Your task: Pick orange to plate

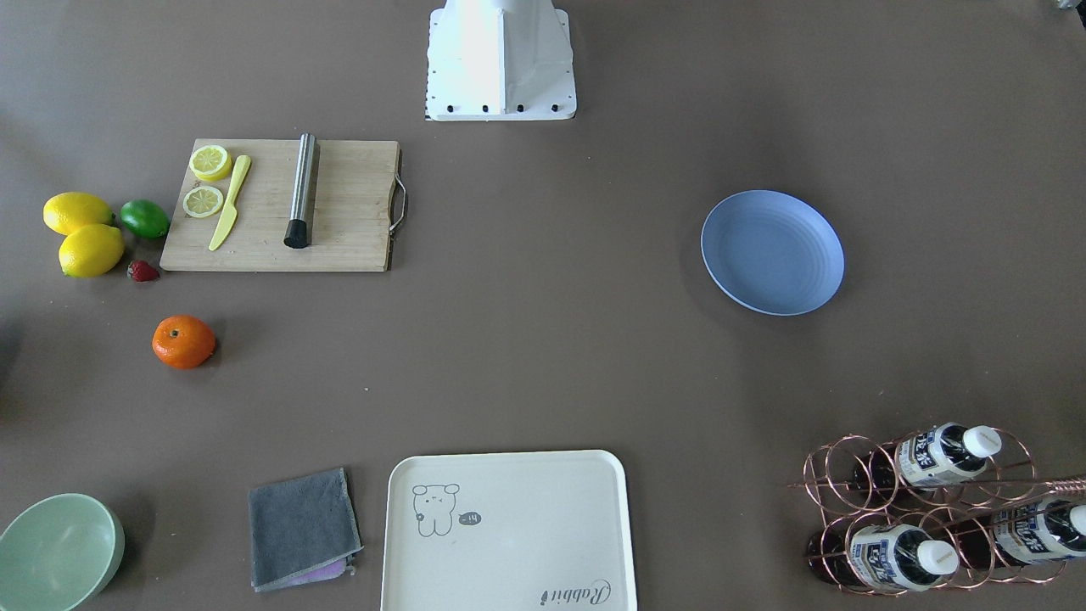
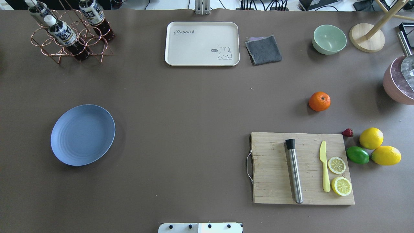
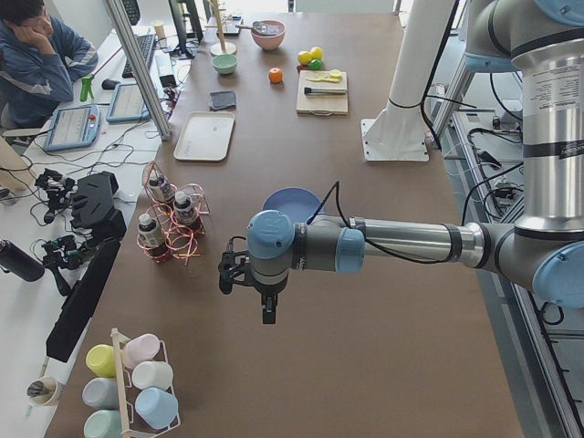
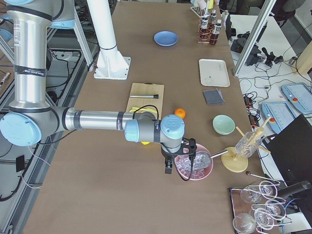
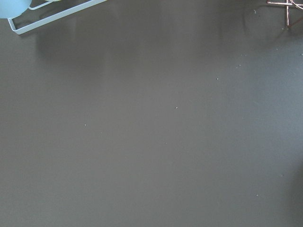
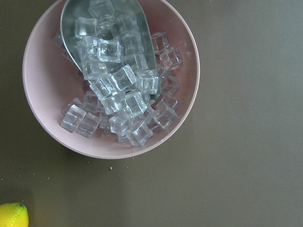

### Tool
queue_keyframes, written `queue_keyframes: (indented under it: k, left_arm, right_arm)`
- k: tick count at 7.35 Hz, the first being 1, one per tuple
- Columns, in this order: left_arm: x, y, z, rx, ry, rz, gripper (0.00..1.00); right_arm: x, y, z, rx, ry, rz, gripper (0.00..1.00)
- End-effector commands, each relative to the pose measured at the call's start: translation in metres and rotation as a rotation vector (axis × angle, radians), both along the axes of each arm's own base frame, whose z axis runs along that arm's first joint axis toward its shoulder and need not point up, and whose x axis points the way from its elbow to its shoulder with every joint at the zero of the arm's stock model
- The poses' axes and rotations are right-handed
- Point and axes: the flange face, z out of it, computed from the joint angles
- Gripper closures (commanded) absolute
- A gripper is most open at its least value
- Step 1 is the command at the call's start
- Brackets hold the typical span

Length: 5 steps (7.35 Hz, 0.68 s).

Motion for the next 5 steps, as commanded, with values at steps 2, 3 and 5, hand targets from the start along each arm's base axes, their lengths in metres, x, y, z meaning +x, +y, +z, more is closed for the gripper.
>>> queue_keyframes:
  k: [2, 3, 5]
  left_arm:
    - [0.0015, 0.002, 0.001, 0.025, -0.001, 0.004, 0.02]
    - [0.0021, 0.001, -0.0013, 0.031, -0.002, 0.006, 0.02]
    - [0.0038, -0.0034, -0.0035, 0.034, -0.003, 0.009, 0.02]
  right_arm:
    - [0.0, 0.0, -0.0002, 0.0, -0.001, 0.0, 0.0]
    - [0.0, 0.0, -0.0002, 0.0, -0.001, 0.0, 0.0]
    - [0.0001, -0.0009, -0.001, 0.003, 0.001, 0.0, 0.0]
